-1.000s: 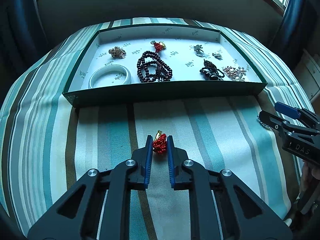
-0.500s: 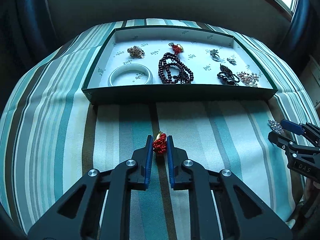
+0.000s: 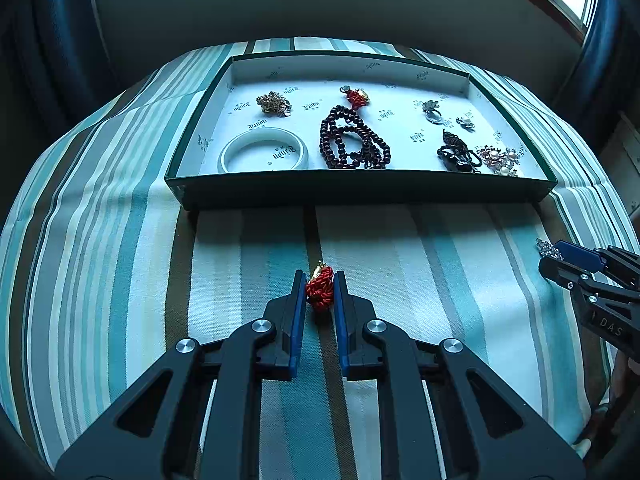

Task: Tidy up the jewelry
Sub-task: 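Grasp the red knot charm with the left gripper while the right gripper grasps the long rhinestone brooch, then carry the red knot charm with the left gripper while the right gripper carries the rhinestone brooch over the box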

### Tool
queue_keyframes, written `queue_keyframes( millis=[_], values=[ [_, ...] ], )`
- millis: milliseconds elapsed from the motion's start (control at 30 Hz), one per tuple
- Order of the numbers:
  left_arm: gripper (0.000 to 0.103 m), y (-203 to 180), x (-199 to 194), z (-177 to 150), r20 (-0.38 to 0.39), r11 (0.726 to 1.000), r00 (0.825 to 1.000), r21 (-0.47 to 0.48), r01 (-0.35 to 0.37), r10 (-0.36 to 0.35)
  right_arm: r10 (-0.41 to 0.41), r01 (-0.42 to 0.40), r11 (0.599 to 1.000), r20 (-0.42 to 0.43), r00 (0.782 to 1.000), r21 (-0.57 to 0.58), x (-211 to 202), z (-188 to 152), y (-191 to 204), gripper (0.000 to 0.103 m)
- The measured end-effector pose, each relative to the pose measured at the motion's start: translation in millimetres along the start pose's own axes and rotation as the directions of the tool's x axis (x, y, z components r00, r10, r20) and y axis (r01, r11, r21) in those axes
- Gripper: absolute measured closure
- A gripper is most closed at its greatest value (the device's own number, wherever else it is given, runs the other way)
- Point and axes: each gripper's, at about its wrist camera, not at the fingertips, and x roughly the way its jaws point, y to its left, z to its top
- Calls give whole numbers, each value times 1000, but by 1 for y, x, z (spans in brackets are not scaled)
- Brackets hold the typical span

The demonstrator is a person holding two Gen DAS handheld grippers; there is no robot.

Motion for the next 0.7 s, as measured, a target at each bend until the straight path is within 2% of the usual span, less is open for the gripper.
queue_keyframes(
  millis=[67, 167, 700],
  values=[
    [90, 1, 0, 1, 0, 1000, 1000, -3, 0, 0, -1, 1, 1000, -1, 1000, -2, 0, -1, -1, 82],
    [90, 2, 0, 1, 2, 1000, 1000, -2, -4, 4, 0, 0, 1000, -2, 1000, -16, -1, -1, 2, 89],
    [90, -1, -1, 0, 9, 1000, 1000, 15, -20, 20, -3, 3, 1000, 17, 1000, -26, -5, -4, 6, 89]
  ],
)
